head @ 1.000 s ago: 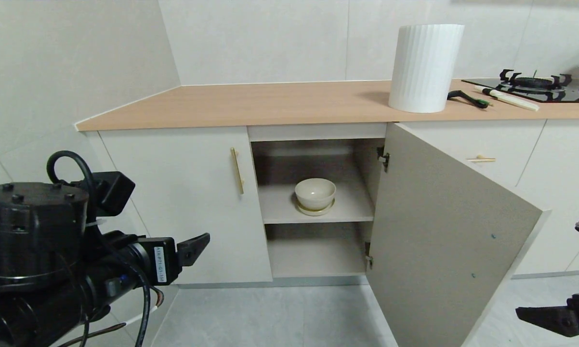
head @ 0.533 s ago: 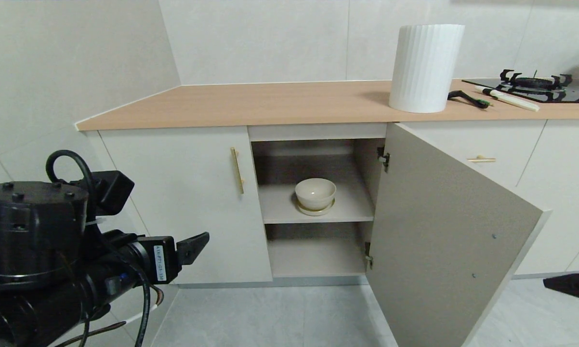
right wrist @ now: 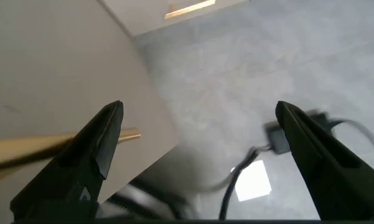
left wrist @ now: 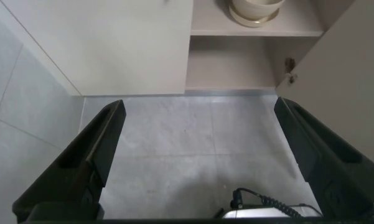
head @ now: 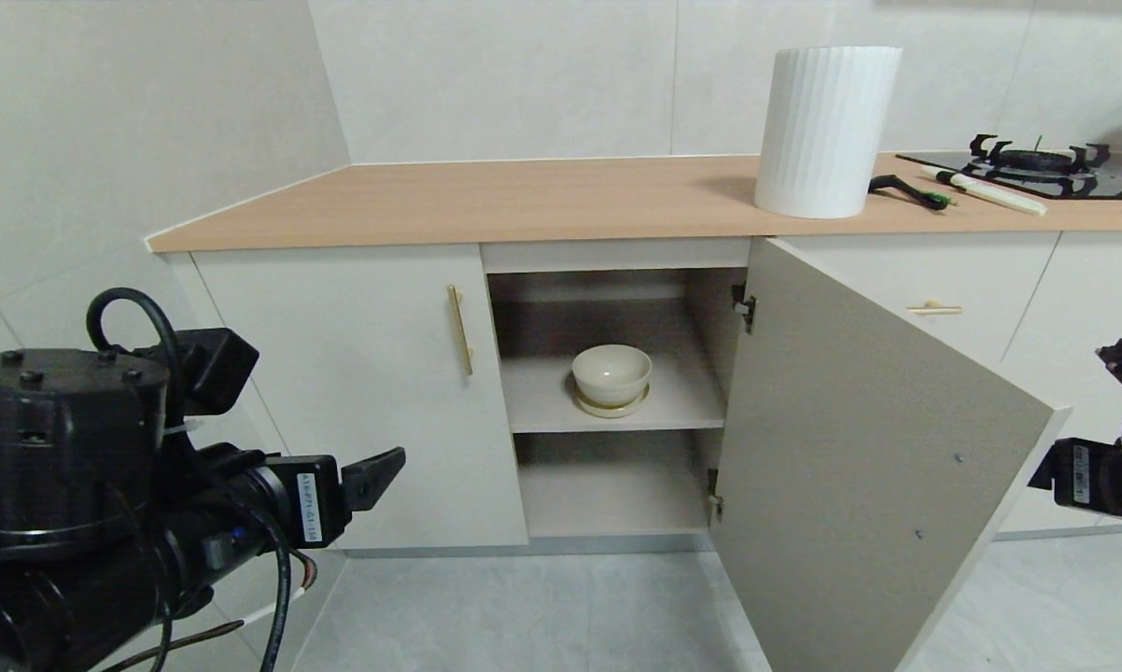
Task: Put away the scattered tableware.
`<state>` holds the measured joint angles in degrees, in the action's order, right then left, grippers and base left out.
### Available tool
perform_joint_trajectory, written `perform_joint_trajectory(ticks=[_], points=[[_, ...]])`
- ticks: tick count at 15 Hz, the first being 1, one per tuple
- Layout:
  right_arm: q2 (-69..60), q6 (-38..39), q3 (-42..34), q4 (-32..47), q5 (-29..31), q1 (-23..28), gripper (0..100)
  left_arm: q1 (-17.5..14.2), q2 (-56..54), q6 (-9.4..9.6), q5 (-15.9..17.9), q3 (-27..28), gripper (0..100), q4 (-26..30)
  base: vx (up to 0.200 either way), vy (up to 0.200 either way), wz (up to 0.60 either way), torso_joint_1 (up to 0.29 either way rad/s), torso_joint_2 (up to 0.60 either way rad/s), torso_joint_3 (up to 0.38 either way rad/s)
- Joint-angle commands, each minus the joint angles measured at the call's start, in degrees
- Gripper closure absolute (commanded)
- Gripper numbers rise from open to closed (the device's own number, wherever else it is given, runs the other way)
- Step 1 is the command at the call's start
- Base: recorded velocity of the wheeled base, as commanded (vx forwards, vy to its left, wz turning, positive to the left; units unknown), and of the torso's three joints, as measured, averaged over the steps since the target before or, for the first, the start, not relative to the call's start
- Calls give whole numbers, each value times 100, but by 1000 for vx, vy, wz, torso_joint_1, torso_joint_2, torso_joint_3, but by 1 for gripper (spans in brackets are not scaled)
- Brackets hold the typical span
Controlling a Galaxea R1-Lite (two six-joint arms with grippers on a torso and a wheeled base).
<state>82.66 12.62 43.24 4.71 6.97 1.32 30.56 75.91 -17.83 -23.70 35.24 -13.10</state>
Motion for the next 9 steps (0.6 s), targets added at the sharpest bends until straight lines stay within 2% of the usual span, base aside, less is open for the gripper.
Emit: perform_joint_trajectory(ticks=[1,4,9], points=[[268,13,-35,-14,-152,-79,0,2,3,-1,-3,0,0,1,0,0,0,0,0,0],[241,399,-35,-14,-293,-527,0,2,11,-1,-3,0,0,1,0,0,0,0,0,0],[734,742,194,-260,-284,-2180,0,2,38,-1,6,9,0,-8,0,0,0,0,0,0]])
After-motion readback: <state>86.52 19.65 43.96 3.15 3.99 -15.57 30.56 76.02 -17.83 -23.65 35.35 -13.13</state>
